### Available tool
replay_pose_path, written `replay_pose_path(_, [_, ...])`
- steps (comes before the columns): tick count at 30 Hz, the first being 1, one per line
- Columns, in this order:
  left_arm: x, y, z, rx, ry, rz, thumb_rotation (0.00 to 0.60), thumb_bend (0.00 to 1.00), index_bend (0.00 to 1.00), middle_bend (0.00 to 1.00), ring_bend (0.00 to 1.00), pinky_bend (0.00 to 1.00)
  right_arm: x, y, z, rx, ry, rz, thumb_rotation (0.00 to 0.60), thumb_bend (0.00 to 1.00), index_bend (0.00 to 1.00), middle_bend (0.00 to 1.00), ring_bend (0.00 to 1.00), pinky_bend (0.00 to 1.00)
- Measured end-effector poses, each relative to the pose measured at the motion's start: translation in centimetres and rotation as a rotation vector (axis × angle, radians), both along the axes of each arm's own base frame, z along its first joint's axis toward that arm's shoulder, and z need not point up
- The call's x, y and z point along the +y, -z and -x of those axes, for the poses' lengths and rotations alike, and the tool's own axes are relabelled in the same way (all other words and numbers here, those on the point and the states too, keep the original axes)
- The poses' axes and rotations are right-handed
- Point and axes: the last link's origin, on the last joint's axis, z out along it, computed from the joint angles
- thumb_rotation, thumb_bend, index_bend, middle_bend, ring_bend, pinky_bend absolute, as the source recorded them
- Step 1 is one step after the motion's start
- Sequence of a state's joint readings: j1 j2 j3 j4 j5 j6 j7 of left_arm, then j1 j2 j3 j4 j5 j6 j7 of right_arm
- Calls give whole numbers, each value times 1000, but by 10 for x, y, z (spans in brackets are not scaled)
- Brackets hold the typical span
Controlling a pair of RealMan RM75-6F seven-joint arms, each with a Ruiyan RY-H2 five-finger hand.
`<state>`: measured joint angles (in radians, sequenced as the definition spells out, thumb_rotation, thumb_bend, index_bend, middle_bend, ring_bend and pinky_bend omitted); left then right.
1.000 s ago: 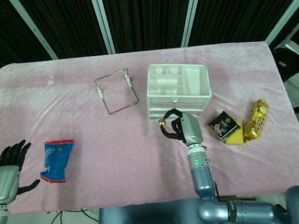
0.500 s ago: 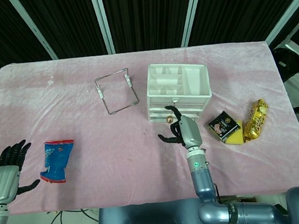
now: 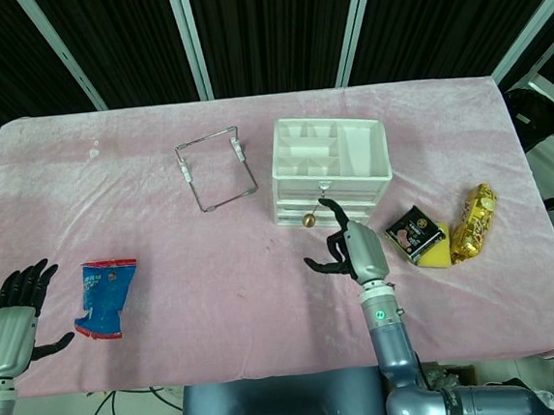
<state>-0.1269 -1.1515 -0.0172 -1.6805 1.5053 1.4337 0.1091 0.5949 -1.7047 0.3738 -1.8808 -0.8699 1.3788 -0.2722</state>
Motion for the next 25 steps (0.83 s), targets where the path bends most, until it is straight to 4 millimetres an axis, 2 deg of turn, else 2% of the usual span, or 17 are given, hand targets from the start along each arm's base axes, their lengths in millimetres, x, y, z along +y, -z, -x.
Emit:
replay_pose_path(2, [0, 0, 0, -1, 0, 0, 600, 0, 0, 0, 0, 0, 6, -8, 8, 32, -18, 6, 600, 107, 69, 770, 873, 854])
replay_pose_path(4, [-1, 0, 0, 0, 0, 0, 600, 0, 0, 0, 0, 0, 13, -18, 18, 69, -36, 13, 600, 109, 70, 658, 771, 725])
replay_pose_path(6, [-1, 0, 0, 2, 2, 0, 600, 0, 0, 0, 0, 0, 20, -28, 29, 105, -49, 17, 600, 109, 65, 461, 568, 449])
replay_pose_path(7, [-1, 0, 0, 4, 3, 1, 600, 0, 0, 0, 0, 0, 25, -35, 37, 132, -56, 20, 600, 108, 52, 384, 485, 350])
replay_pose_path(8, [-2, 0, 0, 6, 4, 1, 600, 0, 0, 0, 0, 0, 29, -41, 44, 155, -62, 23, 600, 106, 31, 272, 361, 232])
replay_pose_path(9, [-2, 0, -1, 8, 6, 0, 600, 0, 0, 0, 0, 0, 34, -47, 52, 187, -67, 26, 600, 101, 10, 177, 244, 160])
replay_pose_path(12, [-3, 1, -1, 13, 9, -3, 600, 0, 0, 0, 0, 0, 52, -70, 83, 329, -99, 36, 600, 76, 0, 24, 26, 105])
replay_pose_path(17, [-4, 1, -1, 8, 10, -4, 600, 0, 0, 0, 0, 0, 89, -101, 135, 552, -116, 7, 600, 34, 0, 0, 0, 71])
replay_pose_path(25, [-3, 1, 0, 19, 11, 0, 600, 0, 0, 0, 0, 0, 117, -131, 185, 791, -105, 54, 600, 24, 0, 0, 0, 65])
